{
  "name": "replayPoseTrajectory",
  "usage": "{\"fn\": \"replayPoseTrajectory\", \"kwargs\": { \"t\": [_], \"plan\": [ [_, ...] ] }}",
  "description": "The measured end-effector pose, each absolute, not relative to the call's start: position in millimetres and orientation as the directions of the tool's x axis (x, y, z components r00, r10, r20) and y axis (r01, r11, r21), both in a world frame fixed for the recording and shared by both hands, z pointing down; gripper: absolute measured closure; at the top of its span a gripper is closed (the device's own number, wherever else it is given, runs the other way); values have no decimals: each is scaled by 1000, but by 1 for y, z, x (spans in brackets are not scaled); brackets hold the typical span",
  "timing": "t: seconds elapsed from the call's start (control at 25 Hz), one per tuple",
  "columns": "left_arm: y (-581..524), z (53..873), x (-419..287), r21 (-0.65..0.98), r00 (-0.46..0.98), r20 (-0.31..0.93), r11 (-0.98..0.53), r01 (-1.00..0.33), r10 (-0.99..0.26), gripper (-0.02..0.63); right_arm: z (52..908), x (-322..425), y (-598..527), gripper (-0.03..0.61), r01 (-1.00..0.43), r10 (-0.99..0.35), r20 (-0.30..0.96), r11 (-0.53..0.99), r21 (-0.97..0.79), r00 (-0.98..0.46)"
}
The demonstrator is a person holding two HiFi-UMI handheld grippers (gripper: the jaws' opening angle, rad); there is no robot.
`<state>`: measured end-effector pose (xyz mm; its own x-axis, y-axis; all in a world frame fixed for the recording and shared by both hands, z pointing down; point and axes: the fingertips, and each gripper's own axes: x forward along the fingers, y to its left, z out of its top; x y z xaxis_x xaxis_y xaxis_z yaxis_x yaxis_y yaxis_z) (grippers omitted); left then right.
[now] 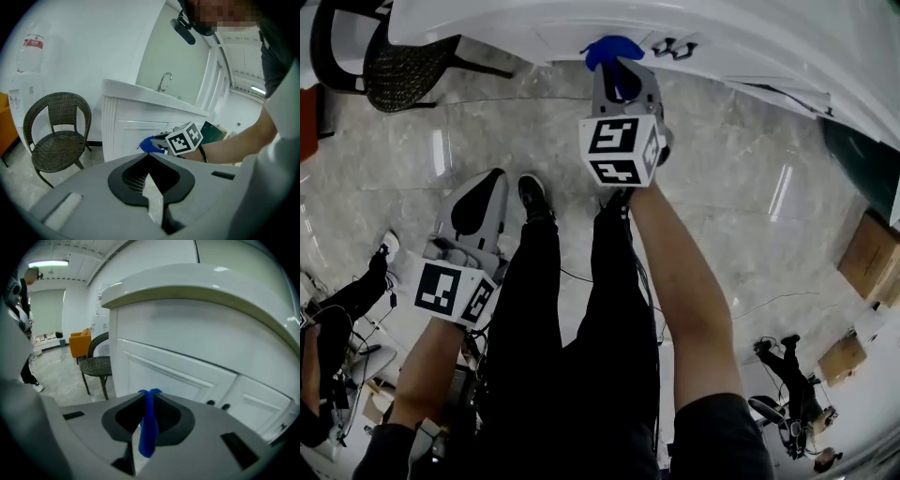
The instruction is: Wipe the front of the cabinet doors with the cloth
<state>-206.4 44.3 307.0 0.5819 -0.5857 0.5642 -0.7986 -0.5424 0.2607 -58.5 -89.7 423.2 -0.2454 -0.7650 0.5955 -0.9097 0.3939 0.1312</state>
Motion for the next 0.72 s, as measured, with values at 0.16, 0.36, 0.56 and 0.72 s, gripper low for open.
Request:
{"fn": "replayPoseTrajectory", "kwargs": {
  "t": [0.16, 0.36, 0.56, 0.72],
  "plan": [
    [38, 311, -251, 245, 563, 567, -530, -812, -601, 615, 439, -145, -101, 522, -892, -728, 598, 450, 48, -336],
    [31, 312, -293, 245, 538, 584, -500, -831, -608, 615, 439, -208, -133, 522, -882, -723, 587, 470, 30, -365],
    [24, 324, -304, 243, 529, 591, -491, -837, -609, 615, 441, -216, -153, 532, -882, -731, 580, 470, 47, -359],
    [26, 333, -288, 260, 544, 595, -499, -827, -591, 615, 448, -202, -151, 532, -879, -731, 576, 474, 45, -365]
  ]
}}
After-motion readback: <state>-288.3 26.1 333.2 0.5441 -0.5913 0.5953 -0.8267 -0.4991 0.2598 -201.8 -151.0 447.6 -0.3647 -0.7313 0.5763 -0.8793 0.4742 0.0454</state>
